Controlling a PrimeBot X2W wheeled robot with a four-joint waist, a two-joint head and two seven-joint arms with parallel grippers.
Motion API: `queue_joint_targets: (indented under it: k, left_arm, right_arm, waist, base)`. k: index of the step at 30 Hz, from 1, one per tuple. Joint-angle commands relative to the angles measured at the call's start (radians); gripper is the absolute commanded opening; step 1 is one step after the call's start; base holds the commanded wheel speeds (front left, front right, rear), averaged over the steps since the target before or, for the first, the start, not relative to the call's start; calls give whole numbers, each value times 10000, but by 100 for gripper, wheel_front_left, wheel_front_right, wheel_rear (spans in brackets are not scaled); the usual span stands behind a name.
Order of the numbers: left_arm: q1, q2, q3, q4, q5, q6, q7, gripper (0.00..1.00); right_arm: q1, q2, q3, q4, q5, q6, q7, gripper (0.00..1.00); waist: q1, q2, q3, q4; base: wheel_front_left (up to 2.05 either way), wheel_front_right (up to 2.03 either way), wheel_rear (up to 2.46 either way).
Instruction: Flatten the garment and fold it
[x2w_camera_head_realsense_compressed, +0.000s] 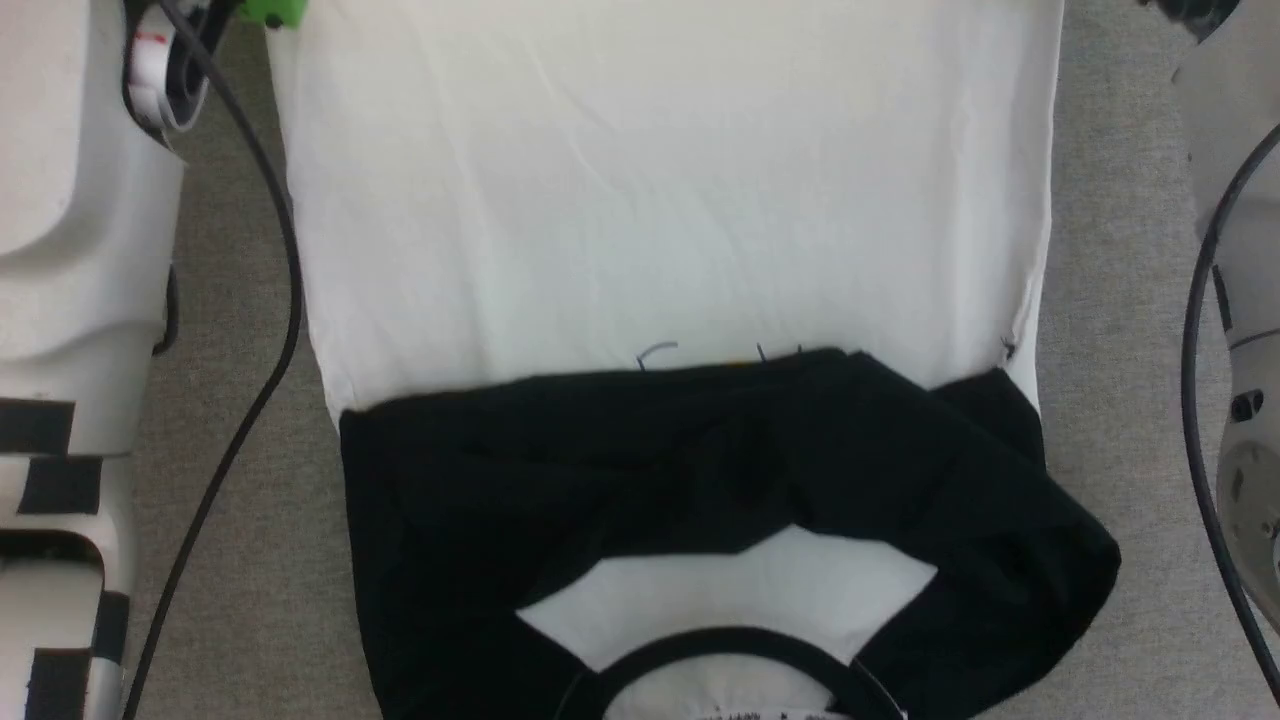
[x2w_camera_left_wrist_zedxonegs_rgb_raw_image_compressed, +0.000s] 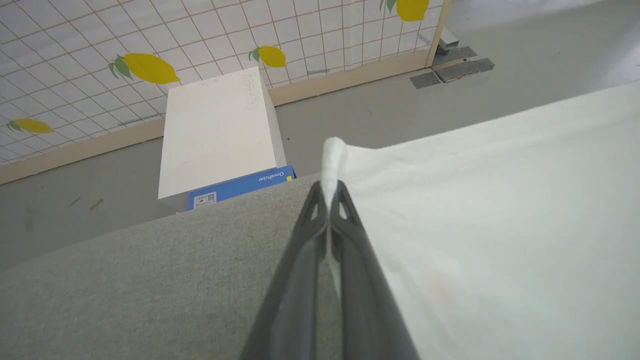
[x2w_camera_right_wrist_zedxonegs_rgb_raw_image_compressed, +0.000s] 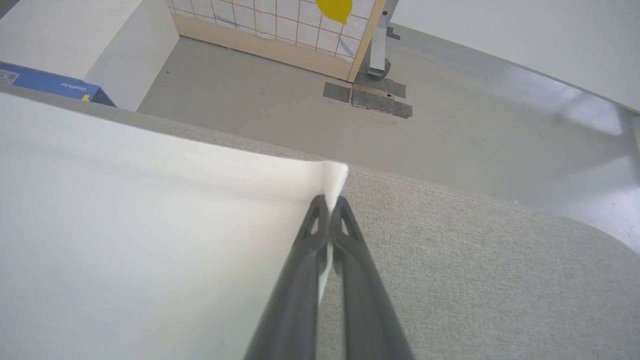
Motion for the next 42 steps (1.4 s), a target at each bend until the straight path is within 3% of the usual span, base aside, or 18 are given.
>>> queue_joint_targets:
  k: [1, 8, 14, 18, 24, 31, 36, 42]
  left_arm:
    - [-341, 17, 47, 105, 187, 132, -317, 0]
    - [-454, -132, 159, 721, 179, 268, -1631, 0]
    - [693, -173, 251, 743, -478, -311, -2225, 0]
    - [2066, -14, 361, 39, -1047, -590, -2439, 0]
    - [4898, 403, 569, -1880, -2089, -765, -2174, 0]
    - [8460, 734, 1155, -4577, -3149, -49, -1674, 0]
    - [10624, 788, 1443, -5974, -3807, 300, -1532, 0]
    - [12417, 526, 1295, -6620, -4373, 490, -1412, 0]
  right_arm:
    - [-242, -58, -87, -21, -118, -19, -223, 0]
    - [-269, 125, -8, 295, 13, -19, -1262, 0]
    - [626, 270, 1200, 253, 1179, -19, -2051, 0]
    - [1719, -45, 2399, -488, 2295, -19, -2176, 0]
    - [4053, -1302, 3779, -2934, 4031, -19, -1659, 0]
    - [7483, -2758, 3530, -6590, 4944, -19, -423, 0]
    - [10034, -2941, 2490, -8838, 4971, -19, 649, 0]
    - [12343, -2561, 1462, -10582, 4753, -19, 1788, 0]
  waist:
    - [0, 76, 13, -23]
    - [0, 76, -353, -97]
    - [0, 76, -1400, -83]
    - [0, 76, -2297, -101]
    - [0, 76, -3655, -91]
    - [0, 76, -4643, 27]
    - [0, 76, -4893, 133]
    - [0, 76, -5053, 307]
  base:
    - [0, 0, 0]
    - [0, 0, 0]
    - [0, 0, 0]
    - [0, 0, 0]
    - [0, 0, 0]
    - [0, 0, 0]
    - [0, 0, 0]
    - [0, 0, 0]
